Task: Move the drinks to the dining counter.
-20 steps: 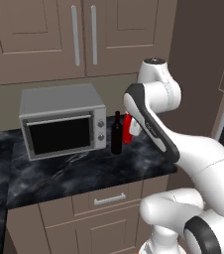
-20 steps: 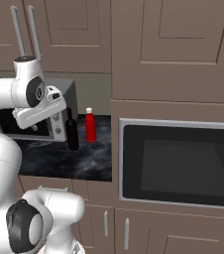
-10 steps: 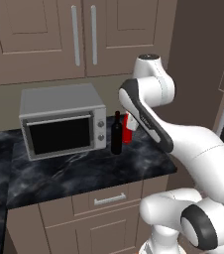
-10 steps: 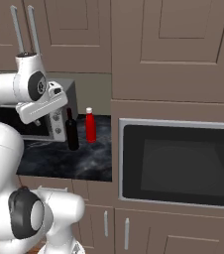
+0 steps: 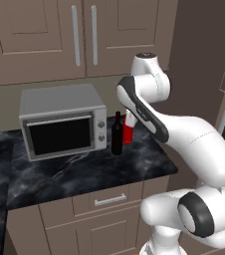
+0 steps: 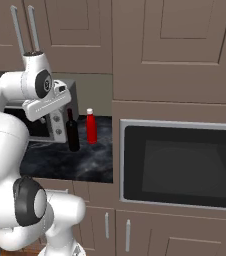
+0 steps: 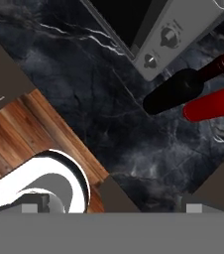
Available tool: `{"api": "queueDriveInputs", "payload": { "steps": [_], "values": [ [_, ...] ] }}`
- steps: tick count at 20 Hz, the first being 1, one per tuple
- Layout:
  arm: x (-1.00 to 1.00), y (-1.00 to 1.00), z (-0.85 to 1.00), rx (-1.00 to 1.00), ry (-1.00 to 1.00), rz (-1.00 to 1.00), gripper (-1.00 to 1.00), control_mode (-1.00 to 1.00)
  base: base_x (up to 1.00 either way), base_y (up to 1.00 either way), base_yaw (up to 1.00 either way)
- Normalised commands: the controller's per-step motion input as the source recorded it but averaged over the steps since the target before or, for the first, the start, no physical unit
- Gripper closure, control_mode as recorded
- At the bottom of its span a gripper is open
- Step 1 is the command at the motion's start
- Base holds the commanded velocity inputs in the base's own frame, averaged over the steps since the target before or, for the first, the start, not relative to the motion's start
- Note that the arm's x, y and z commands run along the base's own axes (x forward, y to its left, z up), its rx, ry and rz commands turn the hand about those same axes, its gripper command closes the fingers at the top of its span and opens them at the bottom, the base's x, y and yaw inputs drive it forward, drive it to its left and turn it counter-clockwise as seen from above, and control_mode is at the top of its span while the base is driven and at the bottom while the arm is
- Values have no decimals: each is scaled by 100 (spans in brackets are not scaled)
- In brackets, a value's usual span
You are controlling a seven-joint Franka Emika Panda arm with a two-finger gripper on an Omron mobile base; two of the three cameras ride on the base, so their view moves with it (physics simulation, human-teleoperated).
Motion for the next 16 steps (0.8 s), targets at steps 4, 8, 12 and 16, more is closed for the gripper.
{"api": "queueDriveInputs", "payload": {
  "steps": [4, 8, 12, 16],
  "values": [
    [22, 0, -17, 0, 0, 4, -100, -100, 0, 0, 0],
    [14, 0, -19, 0, -4, 4, -100, -100, 0, 0, 0],
    [0, -8, -17, 1, -14, 0, -100, -100, 0, 0, 0],
    [2, -8, -9, 9, -8, 0, -100, -100, 0, 0, 0]
  ]
}}
